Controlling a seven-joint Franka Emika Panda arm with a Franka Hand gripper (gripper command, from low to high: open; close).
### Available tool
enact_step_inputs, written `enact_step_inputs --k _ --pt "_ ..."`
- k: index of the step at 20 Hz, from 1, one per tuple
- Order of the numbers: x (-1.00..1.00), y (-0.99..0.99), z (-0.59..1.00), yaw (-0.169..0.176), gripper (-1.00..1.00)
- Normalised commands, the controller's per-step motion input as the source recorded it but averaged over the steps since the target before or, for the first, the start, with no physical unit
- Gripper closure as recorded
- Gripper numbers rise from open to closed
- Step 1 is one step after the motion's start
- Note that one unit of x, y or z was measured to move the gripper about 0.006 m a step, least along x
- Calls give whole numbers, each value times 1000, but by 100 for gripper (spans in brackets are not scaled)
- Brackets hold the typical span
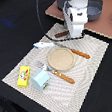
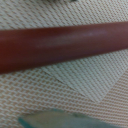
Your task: Interact with the objects in diverse but meaningful ways.
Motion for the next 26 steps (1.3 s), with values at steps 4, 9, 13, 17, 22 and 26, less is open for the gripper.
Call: enact_step_inputs --k 4,9,13,17,22,26 --pt "-108 -74 -164 66 100" --pt "89 -49 290 59 100" --pt "244 0 627 22 100" --pt "276 0 832 30 100" --pt "351 -68 930 10 100" --pt "630 -396 697 -22 100"
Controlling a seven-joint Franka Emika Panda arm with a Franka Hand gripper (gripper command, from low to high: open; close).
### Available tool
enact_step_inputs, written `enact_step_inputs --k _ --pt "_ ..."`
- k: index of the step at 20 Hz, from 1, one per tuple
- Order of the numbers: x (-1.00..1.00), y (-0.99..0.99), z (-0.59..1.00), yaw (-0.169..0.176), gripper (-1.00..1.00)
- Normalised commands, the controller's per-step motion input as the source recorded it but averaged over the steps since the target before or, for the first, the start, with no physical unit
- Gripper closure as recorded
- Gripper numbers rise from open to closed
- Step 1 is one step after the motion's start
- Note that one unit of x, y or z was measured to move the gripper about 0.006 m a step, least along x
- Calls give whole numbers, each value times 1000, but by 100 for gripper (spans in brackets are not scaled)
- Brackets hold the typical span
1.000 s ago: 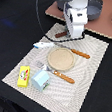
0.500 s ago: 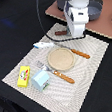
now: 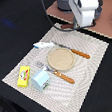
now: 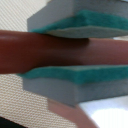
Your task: Interact with the objects in diverse but meaningful ways.
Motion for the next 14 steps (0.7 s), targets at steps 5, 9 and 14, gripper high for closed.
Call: enact_step_inputs --k 5,9,14 --pt "579 -659 427 -26 100" --pt "539 -756 275 -4 100" --pt "287 -816 299 0 100"
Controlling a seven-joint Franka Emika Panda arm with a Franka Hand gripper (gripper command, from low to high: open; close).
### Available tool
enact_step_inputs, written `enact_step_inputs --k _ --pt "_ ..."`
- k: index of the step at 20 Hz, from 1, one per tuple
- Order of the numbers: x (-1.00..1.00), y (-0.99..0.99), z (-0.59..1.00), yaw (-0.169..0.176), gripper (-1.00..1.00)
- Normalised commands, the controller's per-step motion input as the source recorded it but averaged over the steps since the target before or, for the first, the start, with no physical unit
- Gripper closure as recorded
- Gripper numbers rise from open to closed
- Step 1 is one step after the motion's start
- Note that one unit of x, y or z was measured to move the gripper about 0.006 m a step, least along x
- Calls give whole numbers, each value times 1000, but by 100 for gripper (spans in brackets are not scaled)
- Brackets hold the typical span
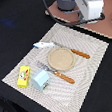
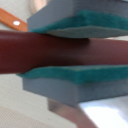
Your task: Interact with the objects in diverse but meaningful ways.
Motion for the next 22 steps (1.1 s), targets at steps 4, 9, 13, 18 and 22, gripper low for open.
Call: enact_step_inputs --k 4,9,13,18,22 --pt "-433 -807 90 0 100" --pt "-686 -639 -156 0 100" --pt "-742 -511 -291 -6 100" --pt "-762 -463 -291 -14 100" --pt "-777 -352 -249 -66 100"
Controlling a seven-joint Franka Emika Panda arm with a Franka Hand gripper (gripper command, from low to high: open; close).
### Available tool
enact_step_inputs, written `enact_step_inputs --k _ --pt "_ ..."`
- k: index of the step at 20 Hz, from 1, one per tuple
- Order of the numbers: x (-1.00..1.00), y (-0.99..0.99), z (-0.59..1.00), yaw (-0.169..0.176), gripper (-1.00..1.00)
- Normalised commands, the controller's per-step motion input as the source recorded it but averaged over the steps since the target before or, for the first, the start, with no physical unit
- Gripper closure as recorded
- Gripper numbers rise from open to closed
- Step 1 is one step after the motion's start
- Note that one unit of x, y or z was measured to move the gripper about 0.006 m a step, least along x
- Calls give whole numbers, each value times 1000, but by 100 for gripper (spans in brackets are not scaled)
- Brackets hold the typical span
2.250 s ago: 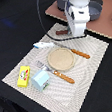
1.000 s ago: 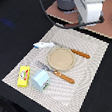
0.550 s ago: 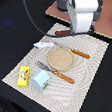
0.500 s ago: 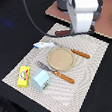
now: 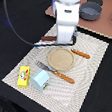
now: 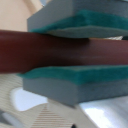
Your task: Interact with the objects in diverse but meaningful ways.
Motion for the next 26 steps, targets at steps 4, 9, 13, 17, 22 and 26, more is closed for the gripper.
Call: enact_step_inputs --k 4,9,13,17,22,26 --pt "-726 -330 -152 -85 100" --pt "-673 -271 -83 -77 100" --pt "-729 -234 -51 -48 100" --pt "-769 -214 -58 -36 100" --pt "-798 -186 -79 -26 100" --pt "-807 -154 -171 -17 100"
